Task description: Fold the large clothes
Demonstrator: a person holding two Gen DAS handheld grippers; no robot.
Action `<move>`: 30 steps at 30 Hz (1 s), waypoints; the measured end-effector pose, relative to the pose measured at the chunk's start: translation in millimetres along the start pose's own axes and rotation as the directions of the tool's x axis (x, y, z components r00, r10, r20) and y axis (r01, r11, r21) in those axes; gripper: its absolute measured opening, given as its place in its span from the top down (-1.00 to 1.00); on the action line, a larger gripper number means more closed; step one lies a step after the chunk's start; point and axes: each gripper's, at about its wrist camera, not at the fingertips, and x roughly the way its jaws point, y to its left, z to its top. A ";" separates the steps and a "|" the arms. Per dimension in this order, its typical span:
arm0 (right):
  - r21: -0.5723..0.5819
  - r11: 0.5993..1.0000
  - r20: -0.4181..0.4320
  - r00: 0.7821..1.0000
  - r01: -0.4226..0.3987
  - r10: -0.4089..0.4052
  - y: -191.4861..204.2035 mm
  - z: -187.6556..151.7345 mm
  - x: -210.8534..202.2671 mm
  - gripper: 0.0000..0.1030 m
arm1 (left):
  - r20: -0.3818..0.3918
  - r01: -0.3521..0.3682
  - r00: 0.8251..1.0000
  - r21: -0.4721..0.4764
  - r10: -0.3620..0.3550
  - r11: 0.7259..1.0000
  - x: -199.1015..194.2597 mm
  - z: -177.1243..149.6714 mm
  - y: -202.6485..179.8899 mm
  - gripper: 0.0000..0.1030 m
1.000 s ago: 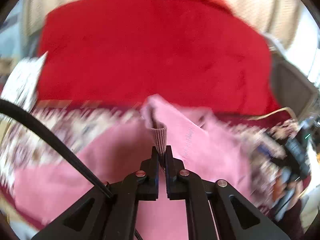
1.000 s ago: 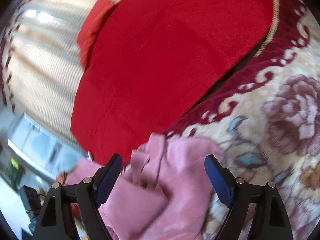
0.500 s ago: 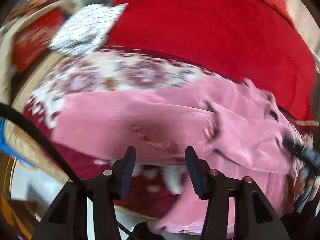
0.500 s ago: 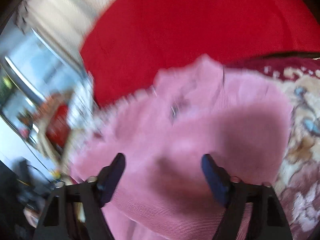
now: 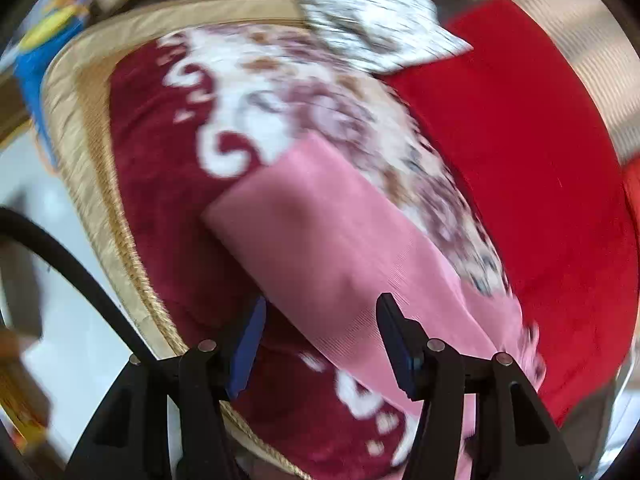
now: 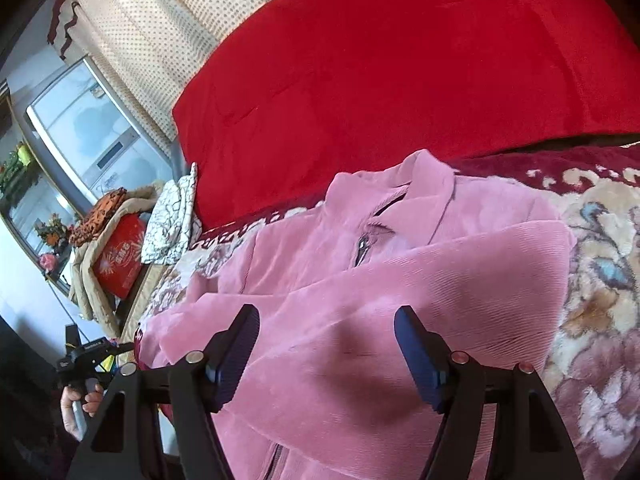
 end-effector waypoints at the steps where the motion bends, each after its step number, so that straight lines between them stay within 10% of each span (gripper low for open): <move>1: 0.004 1.000 0.008 1.000 0.002 -0.002 -1.0 1.1 -1.3 -0.42 | 0.008 0.007 1.000 -0.039 -0.006 0.999 2.8 2.0 8.0 -0.13; 10: 0.030 0.999 0.008 1.000 0.015 -0.015 -21.7 4.5 -4.6 -0.42 | 0.064 0.067 0.996 -0.137 -0.059 0.988 33.7 13.4 23.7 -0.09; 15: 0.012 0.999 0.004 0.999 0.033 -0.033 -21.6 4.5 -1.0 -0.42 | 0.096 0.057 0.994 -0.115 -0.046 0.992 34.3 28.7 18.9 0.53; 25: -0.001 0.997 0.004 0.997 0.073 -0.073 -24.9 3.2 5.8 -0.42 | 0.195 -0.060 0.980 0.045 0.050 0.997 17.5 16.0 -16.2 0.87; 30: 0.016 0.996 0.036 0.996 0.087 -0.087 -31.3 6.5 -2.1 -0.42 | 0.305 -0.054 0.952 0.287 -0.038 0.956 -41.6 -5.1 -91.6 0.89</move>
